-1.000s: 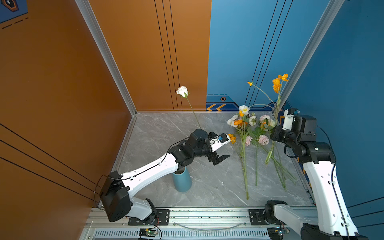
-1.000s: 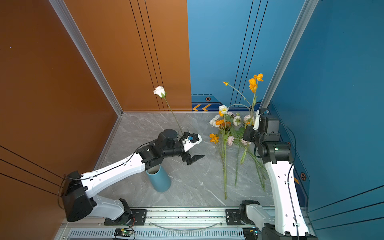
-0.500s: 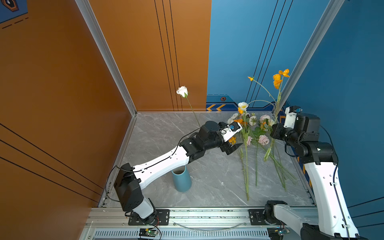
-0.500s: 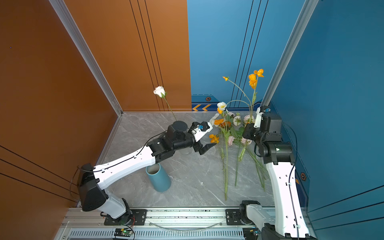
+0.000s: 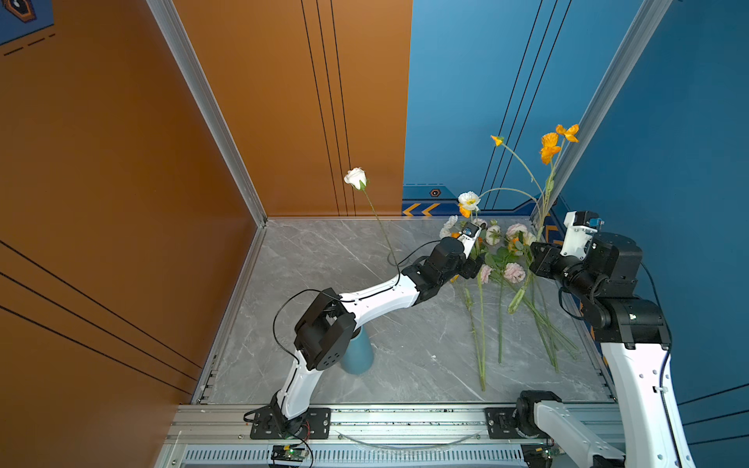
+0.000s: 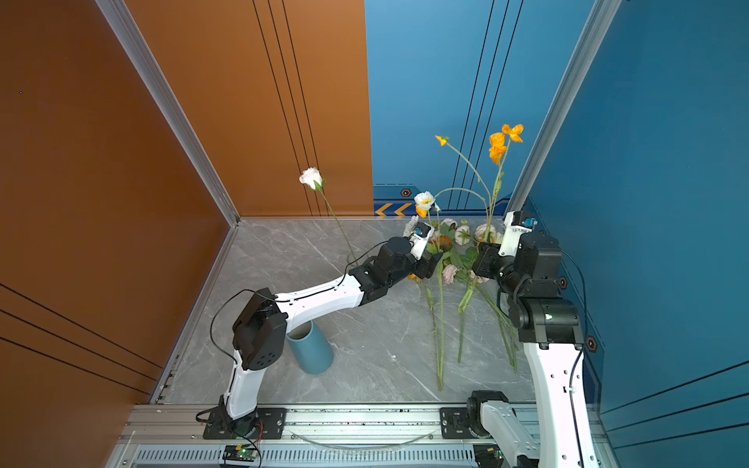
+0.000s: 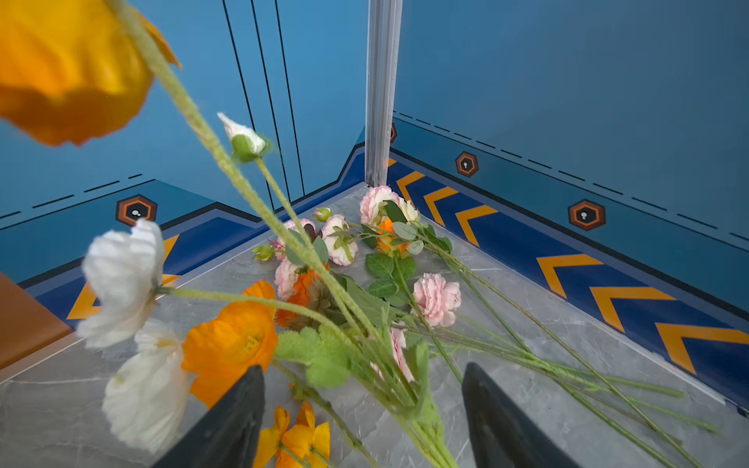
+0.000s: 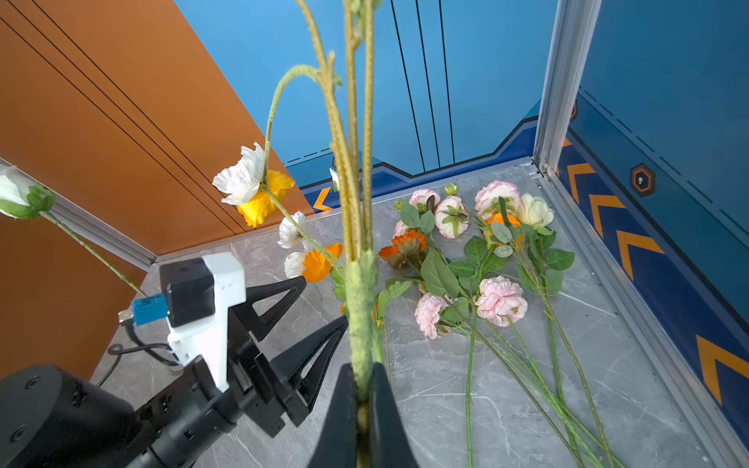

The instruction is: Arrange the flowers into the vase

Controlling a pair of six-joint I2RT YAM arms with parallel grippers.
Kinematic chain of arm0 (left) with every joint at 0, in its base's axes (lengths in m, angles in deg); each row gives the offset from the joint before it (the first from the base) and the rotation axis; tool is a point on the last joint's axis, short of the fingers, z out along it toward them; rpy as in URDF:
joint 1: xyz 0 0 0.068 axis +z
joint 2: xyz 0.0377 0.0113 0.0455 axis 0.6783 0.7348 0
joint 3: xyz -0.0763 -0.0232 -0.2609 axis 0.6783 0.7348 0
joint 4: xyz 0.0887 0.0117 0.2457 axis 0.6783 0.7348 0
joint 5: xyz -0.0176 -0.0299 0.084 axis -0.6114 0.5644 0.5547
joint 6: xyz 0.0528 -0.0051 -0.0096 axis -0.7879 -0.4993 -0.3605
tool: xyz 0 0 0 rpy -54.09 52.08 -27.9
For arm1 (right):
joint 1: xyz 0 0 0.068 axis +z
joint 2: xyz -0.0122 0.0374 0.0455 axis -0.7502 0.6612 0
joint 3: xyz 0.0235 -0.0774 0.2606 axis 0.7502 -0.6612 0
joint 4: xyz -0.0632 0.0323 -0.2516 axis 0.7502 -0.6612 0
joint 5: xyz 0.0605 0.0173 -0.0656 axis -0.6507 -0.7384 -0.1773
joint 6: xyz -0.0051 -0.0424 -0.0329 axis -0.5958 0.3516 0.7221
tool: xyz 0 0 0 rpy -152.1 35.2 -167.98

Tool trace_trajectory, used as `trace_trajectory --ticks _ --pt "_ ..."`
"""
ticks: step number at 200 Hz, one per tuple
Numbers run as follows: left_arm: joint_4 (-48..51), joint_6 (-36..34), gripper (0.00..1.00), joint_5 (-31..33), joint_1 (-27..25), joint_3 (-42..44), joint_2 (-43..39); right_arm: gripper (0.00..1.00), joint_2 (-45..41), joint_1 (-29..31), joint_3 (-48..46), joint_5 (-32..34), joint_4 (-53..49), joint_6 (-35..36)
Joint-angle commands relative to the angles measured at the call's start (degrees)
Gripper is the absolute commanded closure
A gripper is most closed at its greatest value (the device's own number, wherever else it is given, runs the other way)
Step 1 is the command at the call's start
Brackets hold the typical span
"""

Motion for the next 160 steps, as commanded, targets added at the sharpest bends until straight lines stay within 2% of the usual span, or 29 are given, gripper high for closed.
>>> trace_trajectory --ticks 1,19,71,95,113,147,160 --pt "-8.59 2.72 0.29 5.00 -0.27 -2.68 1.57 1.00 -1.47 -0.22 -1.07 -2.09 2.55 -1.24" --pt "-14.41 2.34 0.34 5.42 -0.23 -2.28 2.93 1.00 -1.84 -0.28 -1.50 -2.71 2.54 -1.08" --pt "-13.98 4.92 0.44 6.94 0.31 -5.96 7.02 1.00 -2.65 -0.30 -0.62 -3.93 2.79 -1.86" --pt "-16.48 4.89 0.62 3.57 0.44 -5.56 7.59 1.00 -2.93 -0.31 -0.90 -4.07 2.98 -1.96" --pt "-21.68 4.29 0.71 -1.01 0.43 -3.72 7.32 1.00 -3.02 -0.31 -1.01 -4.82 3.07 -2.63" --pt "-24.10 3.58 0.99 -3.36 0.31 -1.12 5.09 1.00 -3.63 -0.39 -0.97 -4.86 3.33 -3.03" --pt "-25.34 3.14 1.00 -3.19 0.24 0.32 3.98 1.00 -3.80 -0.46 -1.45 -4.88 3.31 -3.08"
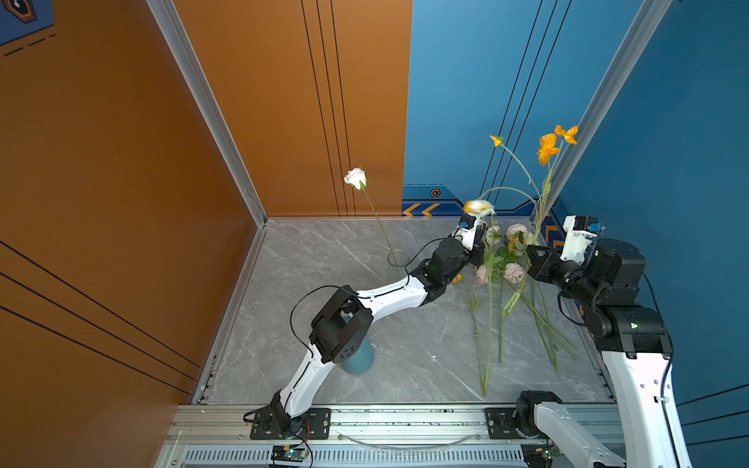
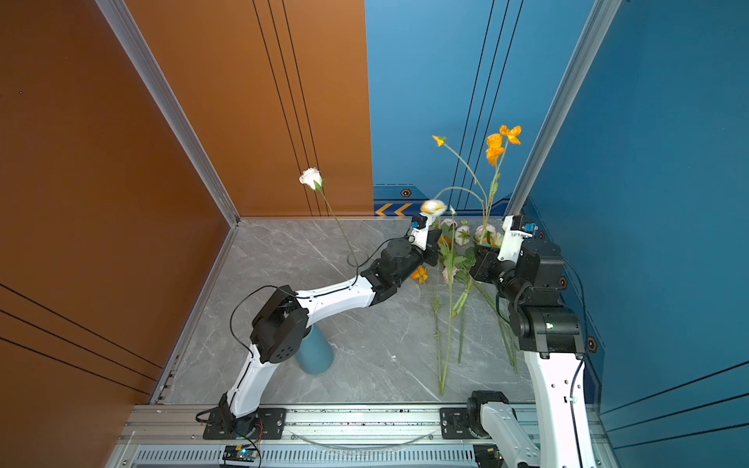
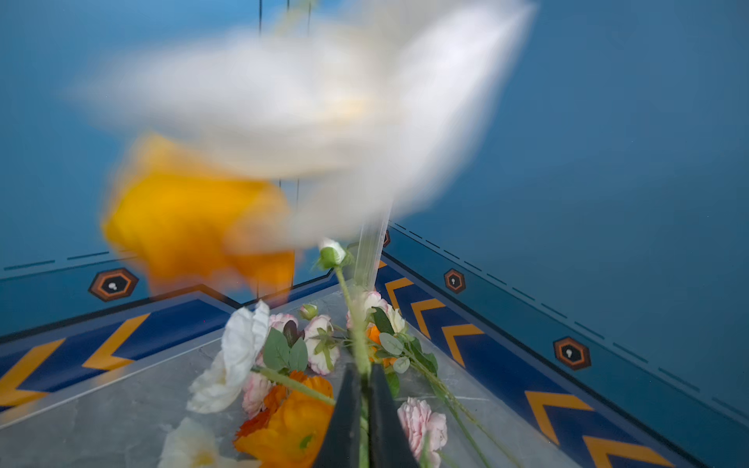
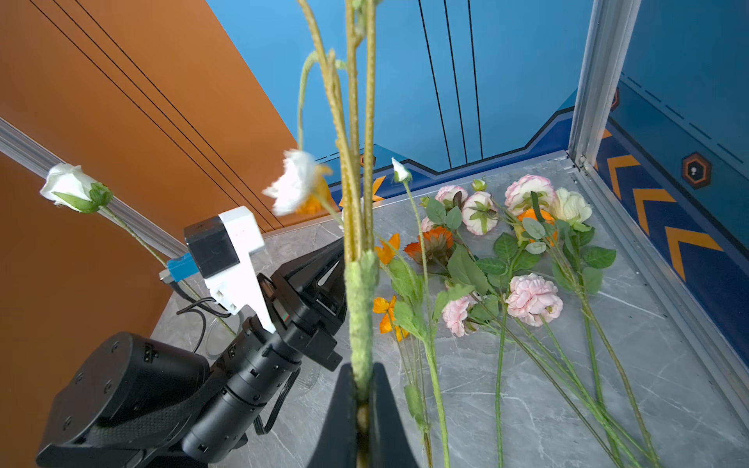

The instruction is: Arrange the flowers into the vase

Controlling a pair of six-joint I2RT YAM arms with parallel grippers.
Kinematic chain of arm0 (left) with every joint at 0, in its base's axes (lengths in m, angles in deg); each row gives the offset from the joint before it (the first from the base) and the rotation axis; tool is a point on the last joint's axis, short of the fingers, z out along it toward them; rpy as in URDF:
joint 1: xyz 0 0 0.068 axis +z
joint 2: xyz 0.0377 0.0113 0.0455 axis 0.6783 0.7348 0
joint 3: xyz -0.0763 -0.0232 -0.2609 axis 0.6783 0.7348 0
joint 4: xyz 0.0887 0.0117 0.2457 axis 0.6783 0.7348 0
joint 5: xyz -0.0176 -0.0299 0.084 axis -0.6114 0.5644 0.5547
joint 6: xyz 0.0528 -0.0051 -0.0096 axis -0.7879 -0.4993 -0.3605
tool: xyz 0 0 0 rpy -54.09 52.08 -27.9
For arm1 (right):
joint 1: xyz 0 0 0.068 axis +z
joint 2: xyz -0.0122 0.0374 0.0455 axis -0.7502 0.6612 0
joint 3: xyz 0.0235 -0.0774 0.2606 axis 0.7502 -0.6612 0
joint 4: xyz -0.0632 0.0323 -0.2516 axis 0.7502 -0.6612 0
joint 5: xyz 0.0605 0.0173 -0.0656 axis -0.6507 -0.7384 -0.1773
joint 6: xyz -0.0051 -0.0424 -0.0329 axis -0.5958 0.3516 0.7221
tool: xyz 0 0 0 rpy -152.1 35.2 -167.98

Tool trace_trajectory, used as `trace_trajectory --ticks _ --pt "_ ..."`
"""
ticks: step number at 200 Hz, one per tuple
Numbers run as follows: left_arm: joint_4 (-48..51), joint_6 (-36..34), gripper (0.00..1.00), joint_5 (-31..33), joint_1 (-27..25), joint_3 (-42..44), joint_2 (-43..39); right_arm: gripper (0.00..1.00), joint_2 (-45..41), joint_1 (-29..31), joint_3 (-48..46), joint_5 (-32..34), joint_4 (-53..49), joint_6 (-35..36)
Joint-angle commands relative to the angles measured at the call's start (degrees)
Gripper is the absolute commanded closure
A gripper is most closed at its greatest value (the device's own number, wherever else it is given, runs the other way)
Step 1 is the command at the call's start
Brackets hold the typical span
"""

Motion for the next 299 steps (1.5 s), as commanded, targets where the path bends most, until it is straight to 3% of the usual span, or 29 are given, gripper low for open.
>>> trace_trajectory --ticks 1,53,58,74,89,121,151,185,214,233,260,281,299 --pt "-4.45 -1.04 1.00 -2.46 -0.09 2.73 -2.97 1.00 -1.12 -0.47 -0.01 -0.96 2.21 -0.94" --pt "-4.87 -0.83 0.99 -2.53 0.13 4.77 -4.90 1.00 -0.40 -0.51 -3.12 3.35 1.60 -0.98" --pt "-4.86 -0.12 0.90 -2.80 0.14 4.60 -4.64 1.00 -0.30 -0.49 -3.18 3.85 1.60 -0.90" --pt "-4.23 1.96 0.36 -4.30 0.31 3.87 -3.64 1.00 -0.20 -0.53 -2.44 4.17 1.89 -0.69" --pt "-3.31 2.24 0.00 -6.69 0.35 3.52 -3.32 1.00 -0.53 -0.48 -1.79 4.16 2.12 -0.34" --pt "-0.68 0.97 0.02 -8.56 0.56 5.41 -6.35 1.00 -1.60 -0.56 -1.18 5.28 2.39 0.37" --pt "5.49 -3.35 0.02 -9.45 0.89 11.09 -15.08 1.00 -2.09 -0.48 -1.72 4.29 3.45 -0.72" --pt "19.72 -11.48 0.02 -13.15 1.83 18.47 -29.97 1.00 -1.04 -0.22 -2.72 1.69 7.39 -2.49" --pt "35.90 -20.03 0.02 -15.27 3.77 20.19 -41.21 1.00 -0.64 1.39 -6.70 1.47 19.10 -5.64" --pt "45.87 -23.45 0.02 -20.84 7.42 19.45 -45.98 1.00 0.35 4.68 -9.44 4.34 28.82 -6.15" --pt "56.26 -30.97 0.02 -36.40 14.08 20.59 -51.36 1.00 5.45 14.94 -8.84 11.32 38.18 -0.61" --pt "58.42 -33.07 0.02 -47.69 20.37 23.41 -54.18 1.00 10.83 24.94 -7.56 17.82 45.37 6.96" --pt "58.23 -33.49 0.02 -51.33 24.81 26.54 -56.37 1.00 15.30 30.77 -7.43 22.13 53.28 10.75"
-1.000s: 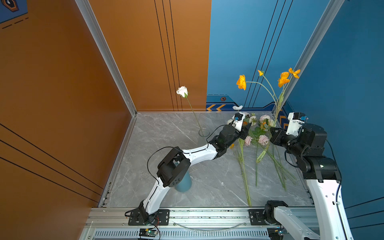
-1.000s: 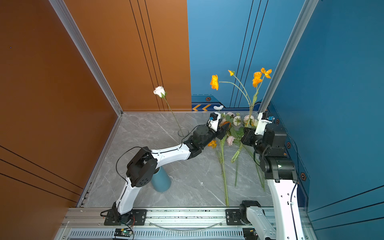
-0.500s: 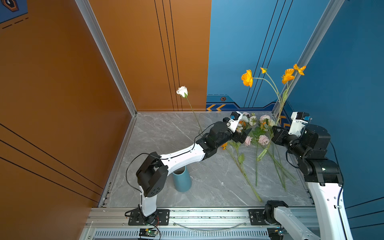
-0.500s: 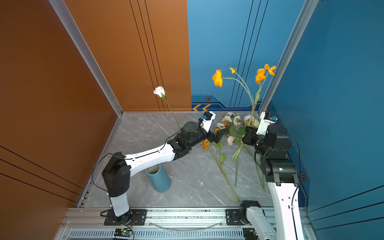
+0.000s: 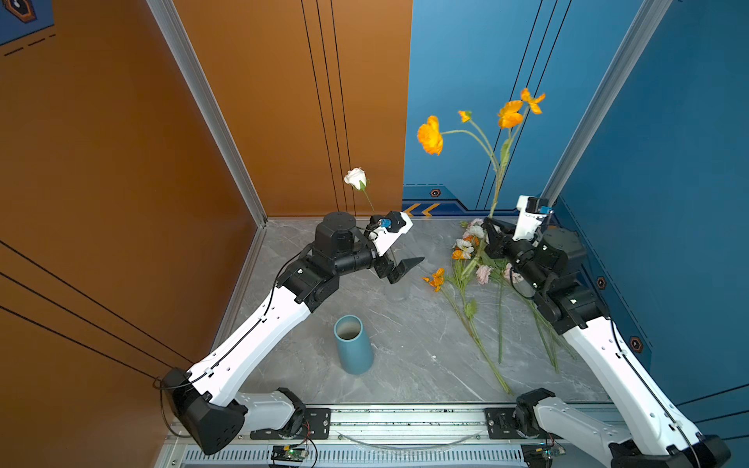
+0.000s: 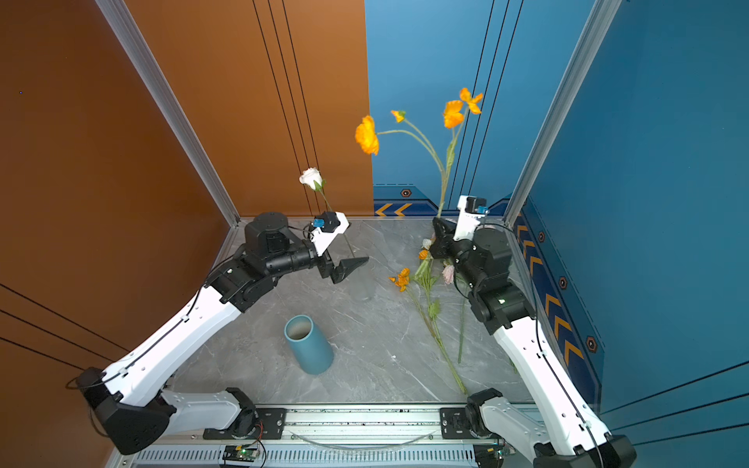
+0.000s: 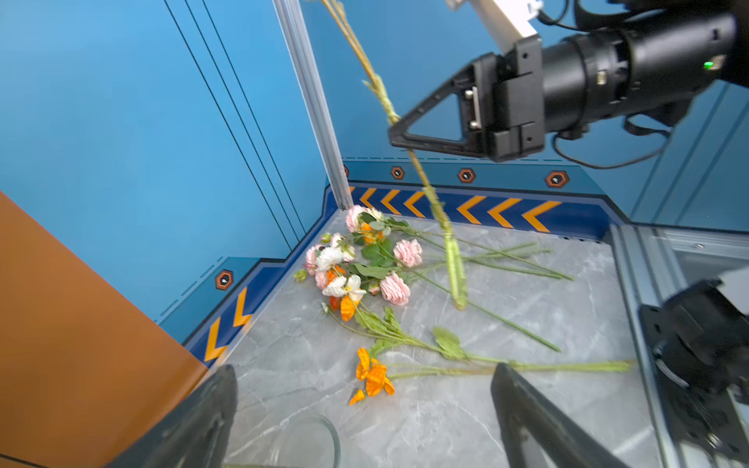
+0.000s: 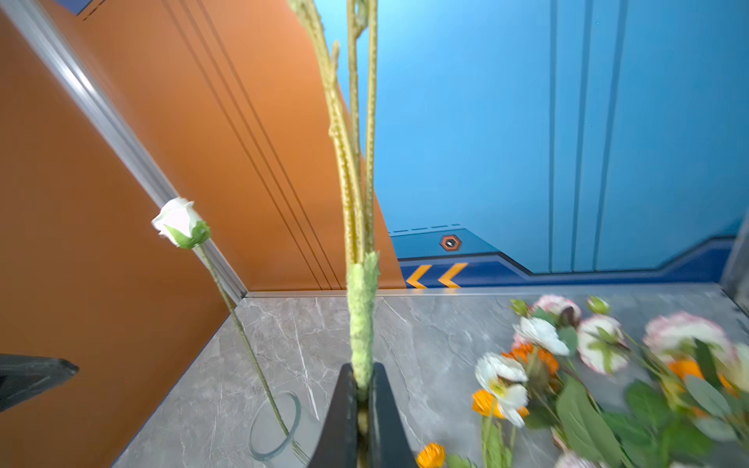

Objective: Arrange the flowers into the vase
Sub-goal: 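Carry the orange poppies over the glass vase with the right gripper while the left withdraws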

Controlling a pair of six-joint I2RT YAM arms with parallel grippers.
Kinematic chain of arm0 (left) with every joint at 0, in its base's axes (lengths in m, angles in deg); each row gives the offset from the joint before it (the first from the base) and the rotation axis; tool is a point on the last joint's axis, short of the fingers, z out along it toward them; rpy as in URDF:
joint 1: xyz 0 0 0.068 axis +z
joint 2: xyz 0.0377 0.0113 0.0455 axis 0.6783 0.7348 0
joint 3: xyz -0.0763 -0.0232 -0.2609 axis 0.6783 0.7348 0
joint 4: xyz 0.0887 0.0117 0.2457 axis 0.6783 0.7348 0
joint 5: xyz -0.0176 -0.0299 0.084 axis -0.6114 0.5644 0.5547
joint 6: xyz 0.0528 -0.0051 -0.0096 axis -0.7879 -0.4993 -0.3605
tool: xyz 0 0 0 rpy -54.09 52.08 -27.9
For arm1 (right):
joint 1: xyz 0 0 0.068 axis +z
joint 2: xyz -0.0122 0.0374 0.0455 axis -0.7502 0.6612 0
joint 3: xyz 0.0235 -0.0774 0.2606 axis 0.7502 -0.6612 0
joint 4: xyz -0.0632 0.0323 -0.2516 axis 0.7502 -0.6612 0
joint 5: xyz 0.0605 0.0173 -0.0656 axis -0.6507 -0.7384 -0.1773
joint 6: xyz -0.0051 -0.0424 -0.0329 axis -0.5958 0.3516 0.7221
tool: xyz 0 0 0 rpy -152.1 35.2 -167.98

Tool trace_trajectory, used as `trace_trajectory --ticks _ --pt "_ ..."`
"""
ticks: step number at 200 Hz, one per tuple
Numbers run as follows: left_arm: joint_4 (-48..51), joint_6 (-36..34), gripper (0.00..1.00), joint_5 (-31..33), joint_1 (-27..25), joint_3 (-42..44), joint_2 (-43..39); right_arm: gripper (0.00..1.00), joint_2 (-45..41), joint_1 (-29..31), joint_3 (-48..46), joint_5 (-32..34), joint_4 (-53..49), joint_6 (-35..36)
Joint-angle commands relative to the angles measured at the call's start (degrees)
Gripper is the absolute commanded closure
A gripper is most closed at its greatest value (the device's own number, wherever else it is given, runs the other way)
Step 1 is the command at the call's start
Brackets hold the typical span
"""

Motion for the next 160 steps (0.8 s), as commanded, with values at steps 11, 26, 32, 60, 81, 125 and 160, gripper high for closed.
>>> trace_trajectory --ticks 11,26,32,60,81,125,160 --pt "4.18 -4.94 0.02 -11.09 5.16 6.96 -4.03 1.00 6.38 7.52 1.64 9.71 18.60 8.28" --pt "-2.60 -4.96 0.02 -6.88 5.53 13.14 -7.55 1.00 9.36 8.64 2.04 10.56 23.53 7.45" --pt "-6.42 -3.79 0.02 -6.23 6.20 15.40 -8.75 1.00 10.56 8.92 2.19 11.13 25.32 6.89" --pt "-11.29 -1.02 0.02 -5.47 9.81 18.56 -11.40 1.00 14.90 10.76 2.82 13.26 32.97 6.07" --pt "-12.42 0.02 0.02 -5.55 11.97 20.49 -11.25 1.00 18.33 12.33 4.10 14.04 36.87 6.04" --pt "-13.89 1.82 0.02 -7.28 14.41 20.75 -11.47 1.00 24.71 15.25 6.09 14.89 41.57 6.27" --pt "-14.72 2.17 0.02 -6.99 15.24 21.28 -12.02 1.00 26.42 16.46 3.98 16.42 42.26 5.81"
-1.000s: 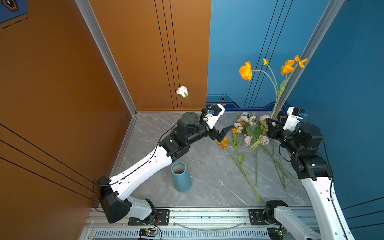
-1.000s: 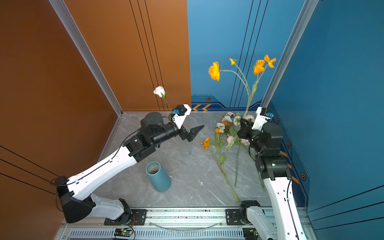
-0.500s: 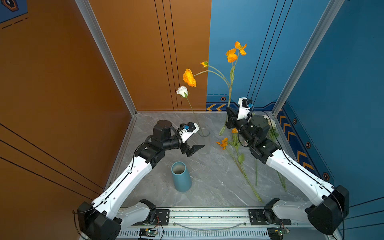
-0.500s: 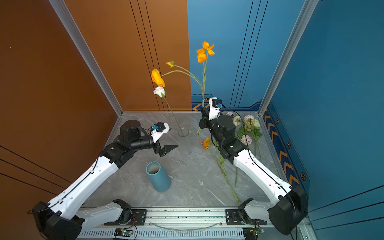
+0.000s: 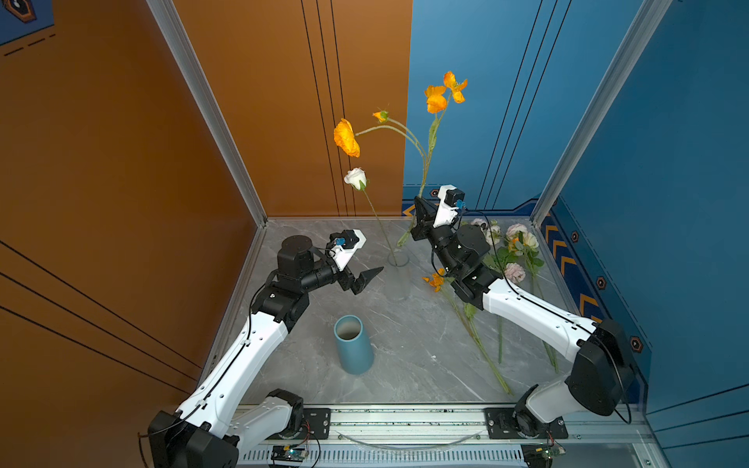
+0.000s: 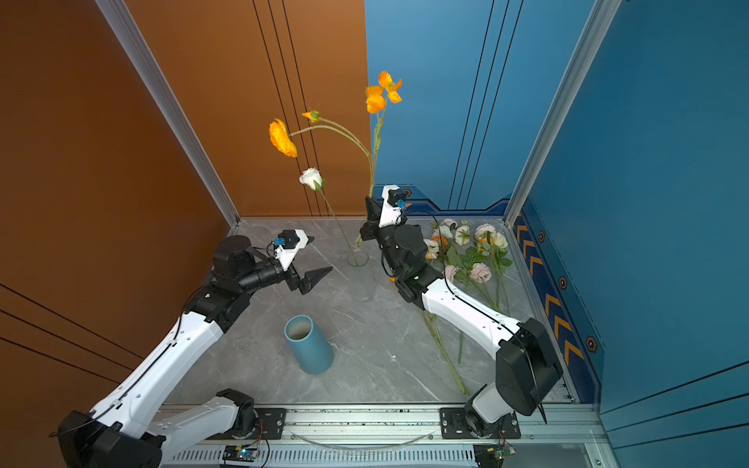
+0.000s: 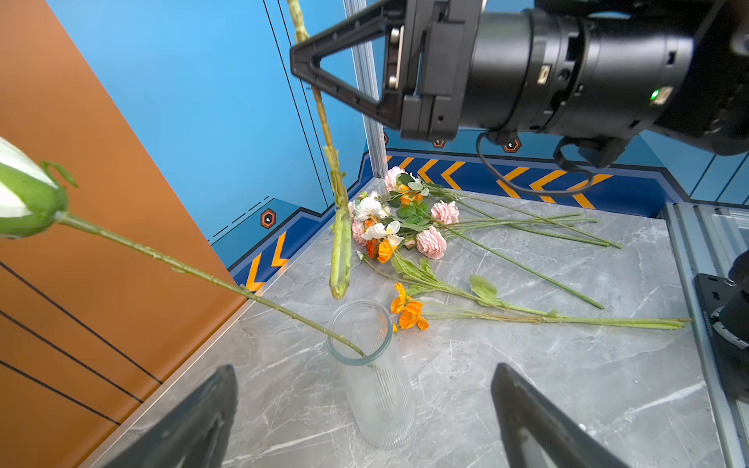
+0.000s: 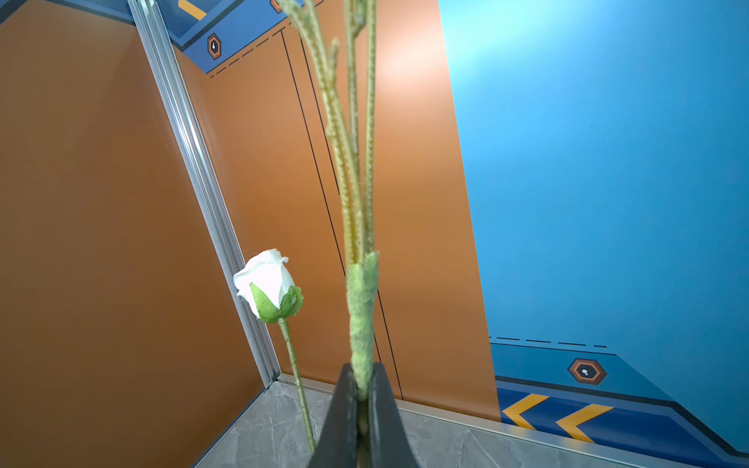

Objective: Arrange the flowers into the vase
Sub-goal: 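Carry the orange poppies over the glass vase with the right gripper while the left withdraws, then lower the poppy stems into the glass vase and open the right gripper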

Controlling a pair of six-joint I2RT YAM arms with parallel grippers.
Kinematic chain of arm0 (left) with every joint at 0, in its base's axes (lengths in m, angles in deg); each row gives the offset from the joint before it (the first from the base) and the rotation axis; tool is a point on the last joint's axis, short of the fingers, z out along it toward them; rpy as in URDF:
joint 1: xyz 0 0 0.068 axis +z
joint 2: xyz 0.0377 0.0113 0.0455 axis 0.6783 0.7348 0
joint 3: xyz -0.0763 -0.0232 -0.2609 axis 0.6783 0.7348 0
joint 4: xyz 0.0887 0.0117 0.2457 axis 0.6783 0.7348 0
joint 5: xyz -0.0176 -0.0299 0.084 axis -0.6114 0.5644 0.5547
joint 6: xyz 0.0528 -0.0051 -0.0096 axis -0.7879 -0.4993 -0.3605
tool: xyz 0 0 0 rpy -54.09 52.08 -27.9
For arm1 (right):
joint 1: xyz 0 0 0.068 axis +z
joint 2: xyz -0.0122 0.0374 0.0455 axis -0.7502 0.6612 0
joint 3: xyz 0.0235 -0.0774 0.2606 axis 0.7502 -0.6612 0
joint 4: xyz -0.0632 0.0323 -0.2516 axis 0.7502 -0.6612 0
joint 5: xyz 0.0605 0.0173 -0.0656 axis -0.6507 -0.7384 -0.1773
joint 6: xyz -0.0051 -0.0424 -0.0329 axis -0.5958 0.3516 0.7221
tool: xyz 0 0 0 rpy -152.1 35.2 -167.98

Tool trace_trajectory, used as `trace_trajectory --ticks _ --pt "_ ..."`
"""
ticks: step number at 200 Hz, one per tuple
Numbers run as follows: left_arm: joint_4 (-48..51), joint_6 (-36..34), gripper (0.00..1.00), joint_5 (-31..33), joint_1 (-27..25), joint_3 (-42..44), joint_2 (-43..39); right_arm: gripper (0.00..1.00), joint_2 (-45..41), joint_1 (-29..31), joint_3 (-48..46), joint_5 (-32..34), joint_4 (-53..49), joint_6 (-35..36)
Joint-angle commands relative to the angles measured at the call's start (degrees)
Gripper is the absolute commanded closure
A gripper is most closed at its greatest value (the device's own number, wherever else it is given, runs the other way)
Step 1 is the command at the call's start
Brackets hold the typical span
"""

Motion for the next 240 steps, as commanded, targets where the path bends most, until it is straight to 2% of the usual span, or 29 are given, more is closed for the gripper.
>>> trace_trajectory --ticks 1,126,240 --pt "-1.69 1.17 0.02 -1.18 0.89 0.78 -1.05 1.00 0.41 0.61 -0.57 2.58 3.96 0.30" --pt "-2.62 2.31 0.02 -2.15 1.85 0.93 0.27 1.00 1.86 3.61 -9.77 4.87 6.14 -3.91" --pt "-2.58 2.48 0.02 -2.72 2.16 0.89 0.51 1.00 6.59 3.92 -14.26 2.43 12.66 -6.14"
